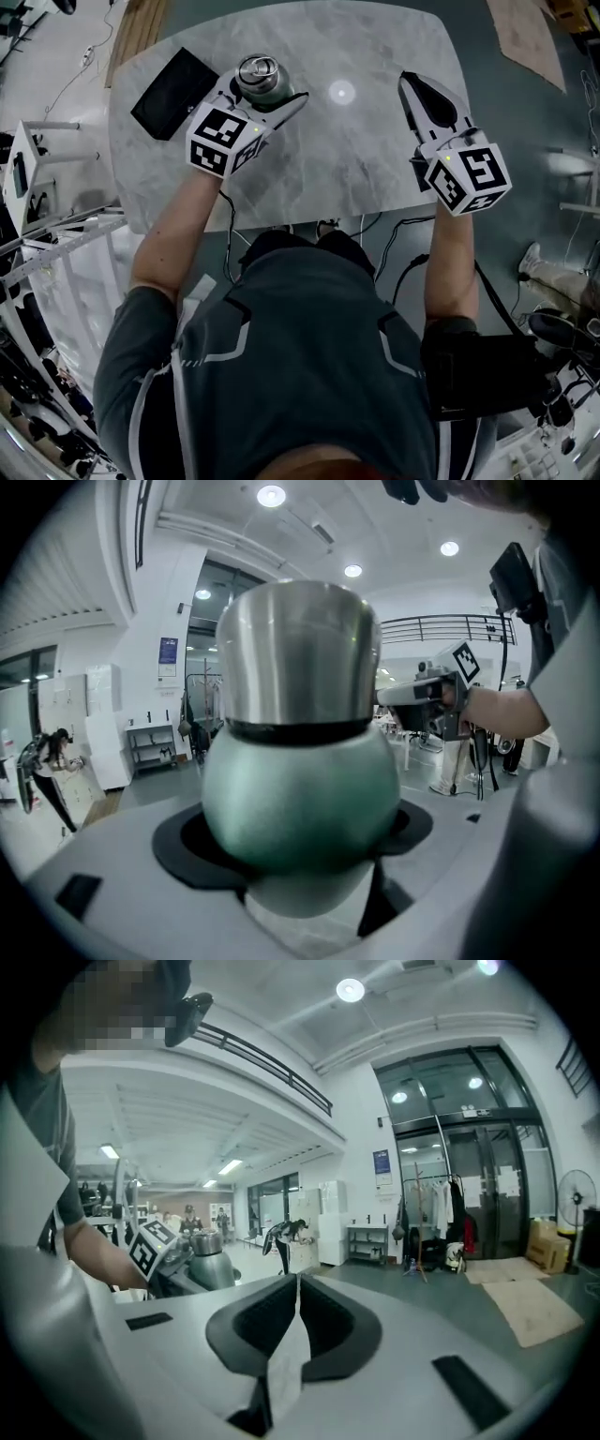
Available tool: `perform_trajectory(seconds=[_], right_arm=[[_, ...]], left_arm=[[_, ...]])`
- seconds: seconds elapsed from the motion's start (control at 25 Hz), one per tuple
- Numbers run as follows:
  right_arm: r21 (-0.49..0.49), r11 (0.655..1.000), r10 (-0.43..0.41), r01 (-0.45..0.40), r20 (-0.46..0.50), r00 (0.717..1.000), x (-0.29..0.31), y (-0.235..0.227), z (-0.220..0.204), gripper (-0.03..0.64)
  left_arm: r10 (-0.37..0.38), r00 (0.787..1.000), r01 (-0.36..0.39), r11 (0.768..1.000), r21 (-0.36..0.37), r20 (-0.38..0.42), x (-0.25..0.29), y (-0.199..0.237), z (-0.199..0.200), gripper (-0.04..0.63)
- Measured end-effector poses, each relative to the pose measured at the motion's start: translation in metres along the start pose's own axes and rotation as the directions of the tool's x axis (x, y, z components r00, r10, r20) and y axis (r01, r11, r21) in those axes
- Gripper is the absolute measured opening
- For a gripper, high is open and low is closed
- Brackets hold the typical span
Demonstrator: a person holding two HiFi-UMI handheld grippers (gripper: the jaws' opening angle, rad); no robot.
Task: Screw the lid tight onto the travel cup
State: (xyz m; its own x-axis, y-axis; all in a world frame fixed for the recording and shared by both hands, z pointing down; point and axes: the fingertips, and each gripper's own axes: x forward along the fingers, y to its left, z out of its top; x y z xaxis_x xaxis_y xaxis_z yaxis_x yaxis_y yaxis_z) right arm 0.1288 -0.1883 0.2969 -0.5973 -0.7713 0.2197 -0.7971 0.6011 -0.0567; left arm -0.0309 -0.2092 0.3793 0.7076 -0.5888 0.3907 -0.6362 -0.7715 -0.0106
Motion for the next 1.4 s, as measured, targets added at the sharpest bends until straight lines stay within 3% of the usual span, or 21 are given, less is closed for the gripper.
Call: perform_trajectory(seconds=[0.36,0.8,1.4], right_arm=[[0.083,0.994,-0.059,0.065,-0.069,0.996,0.018,-0.053,-0.069,0.037],[0.144,0.989,-0.026,0.046,-0.135,0.991,0.045,-0.056,-0.148,0.037],[0.183,0.982,-0.01,0.04,-0.163,0.987,0.057,-0.066,-0.181,0.037]], left_arm=[[-0.011,0.997,0.009,0.999,-0.033,-0.071,0.08,0.016,-0.07,0.397],[0.023,0.989,-0.037,0.994,-0.099,-0.143,0.125,0.04,-0.159,0.397],[0.038,0.988,-0.049,0.996,-0.072,-0.147,0.157,0.042,-0.186,0.397]])
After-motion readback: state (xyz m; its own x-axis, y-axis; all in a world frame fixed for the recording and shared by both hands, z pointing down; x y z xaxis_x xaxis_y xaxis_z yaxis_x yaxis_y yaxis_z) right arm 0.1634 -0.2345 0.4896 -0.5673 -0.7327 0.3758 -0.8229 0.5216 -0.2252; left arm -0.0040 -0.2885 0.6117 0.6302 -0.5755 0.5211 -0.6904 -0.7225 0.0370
